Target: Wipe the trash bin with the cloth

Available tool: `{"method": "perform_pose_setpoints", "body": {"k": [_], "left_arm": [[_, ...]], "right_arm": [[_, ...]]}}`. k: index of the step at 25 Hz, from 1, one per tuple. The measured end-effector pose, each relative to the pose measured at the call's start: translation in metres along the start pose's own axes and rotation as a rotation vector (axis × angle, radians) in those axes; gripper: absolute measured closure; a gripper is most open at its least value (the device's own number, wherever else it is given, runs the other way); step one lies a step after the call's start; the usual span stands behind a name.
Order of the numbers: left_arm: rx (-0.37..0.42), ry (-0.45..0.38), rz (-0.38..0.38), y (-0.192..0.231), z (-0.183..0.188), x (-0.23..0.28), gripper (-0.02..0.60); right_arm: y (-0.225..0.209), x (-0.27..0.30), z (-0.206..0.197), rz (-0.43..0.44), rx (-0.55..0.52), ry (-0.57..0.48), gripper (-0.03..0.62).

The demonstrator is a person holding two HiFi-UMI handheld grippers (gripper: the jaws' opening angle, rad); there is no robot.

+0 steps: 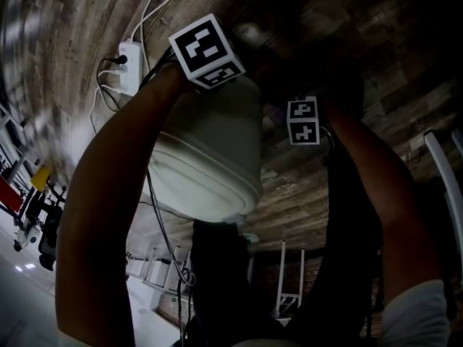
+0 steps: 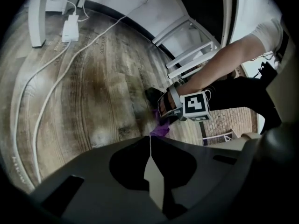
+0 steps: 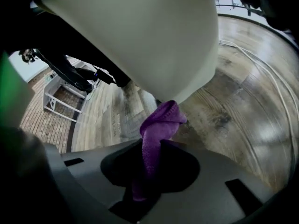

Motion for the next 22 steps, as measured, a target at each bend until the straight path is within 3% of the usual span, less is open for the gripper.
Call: {"method": "perform_pose_setpoints", "body": {"k": [6, 12, 16, 22], "left_arm": [[-0.048, -0.010, 0.073, 0.033, -0.032, -0.034, 0.572], [-0.125, -0.028, 0.127, 0.068, -0.081, -0.061, 0.572], [-0.201, -0.091, 0.130, 0.084, -0.108, -0.072, 0.572], [-0.281, -0.179, 0.127, 0.095, -0.138, -0.073, 0.572]], "right_arm": [[-0.060, -0.028, 0.013, -0.138, 0.008, -0.009, 0.493], [-0.125, -0.046, 0.066, -0.259, 0.008, -0.071, 0.493], [-0.157, -0.051, 0.101, -0.286, 0.011, -0.127, 0.493], [-0.174, -0.039, 0.127, -0.265, -0.022, -0.112, 0.493]]}}
Point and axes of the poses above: the fingertips, and each gripper's own axes: x forward along the fingers, y to its left, z out of its top, the point moved 7 cm from there along -x, backward along the fingers, and after that the axes turned 10 degrees about z, right-handed, at the moved point
